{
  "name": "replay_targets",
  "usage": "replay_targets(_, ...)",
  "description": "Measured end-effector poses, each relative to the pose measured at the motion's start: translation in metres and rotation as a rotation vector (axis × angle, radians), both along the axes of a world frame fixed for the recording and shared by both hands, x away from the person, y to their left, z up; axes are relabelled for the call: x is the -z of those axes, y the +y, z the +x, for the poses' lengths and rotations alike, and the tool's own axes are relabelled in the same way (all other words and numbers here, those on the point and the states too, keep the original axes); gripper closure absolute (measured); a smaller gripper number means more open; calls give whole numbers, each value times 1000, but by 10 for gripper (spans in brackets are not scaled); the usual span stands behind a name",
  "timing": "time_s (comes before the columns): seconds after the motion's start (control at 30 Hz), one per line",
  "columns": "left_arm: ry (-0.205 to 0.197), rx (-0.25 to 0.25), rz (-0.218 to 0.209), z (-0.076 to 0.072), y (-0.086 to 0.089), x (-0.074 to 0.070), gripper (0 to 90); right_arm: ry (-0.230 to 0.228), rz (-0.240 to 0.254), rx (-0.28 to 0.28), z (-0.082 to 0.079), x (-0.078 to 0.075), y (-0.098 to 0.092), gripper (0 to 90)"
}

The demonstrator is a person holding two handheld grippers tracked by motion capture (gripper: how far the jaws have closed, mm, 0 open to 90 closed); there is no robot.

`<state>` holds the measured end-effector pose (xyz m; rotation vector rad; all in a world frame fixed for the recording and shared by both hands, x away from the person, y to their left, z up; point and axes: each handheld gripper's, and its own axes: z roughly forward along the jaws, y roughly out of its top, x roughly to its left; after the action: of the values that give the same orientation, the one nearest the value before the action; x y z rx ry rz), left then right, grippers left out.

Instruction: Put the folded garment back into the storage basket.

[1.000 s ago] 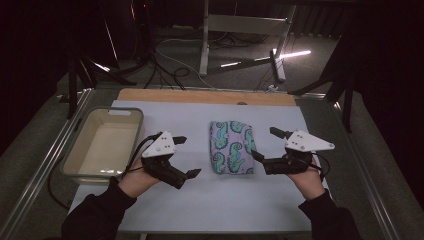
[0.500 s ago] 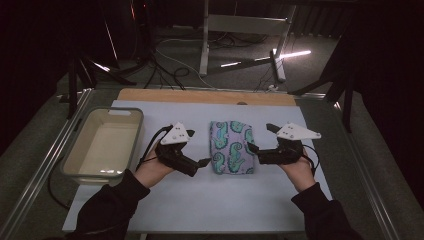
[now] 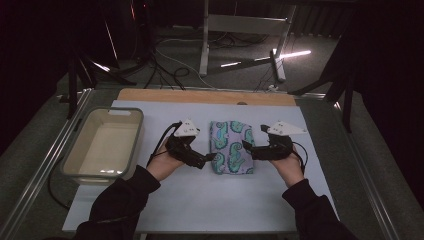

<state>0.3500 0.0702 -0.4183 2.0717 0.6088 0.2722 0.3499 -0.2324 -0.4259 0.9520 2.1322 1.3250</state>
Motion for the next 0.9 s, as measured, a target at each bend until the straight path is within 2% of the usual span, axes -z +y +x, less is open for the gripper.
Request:
replay_targets(0.27,51,-36,16,14,-6,15,0,52,-8,7,12,18,3,94)
replay_targets(0.3,63,-45,14,18,-8,19,0,75,-15,14,15,26,4,94)
replay_targets(0.4,97,-62,-9,26,-11,27,0,98,-20,23,20,34,3,94)
replay_targets(0.53,107,-81,-4,30,-14,32,0,116,-22,39,24,40,1,94)
replay_targets(0.57,134,-92,-23,36,-17,38,0,132,-23,50,26,43,0,94)
replay_targets(0.63,156,-86,-54,40,-19,43,0,156,-45,51,29,47,0,94)
replay_targets(0.7,168,-85,-53,42,-20,46,0,162,-50,51,30,49,0,94)
replay_targets(0.77,188,-105,-65,46,-23,53,0,196,-43,55,33,53,-1,94)
replay_targets(0.83,201,-110,-47,50,-25,57,0,199,-49,60,34,56,0,93)
replay_targets(0.9,203,-119,-47,52,-27,61,0,206,-50,70,35,58,1,93)
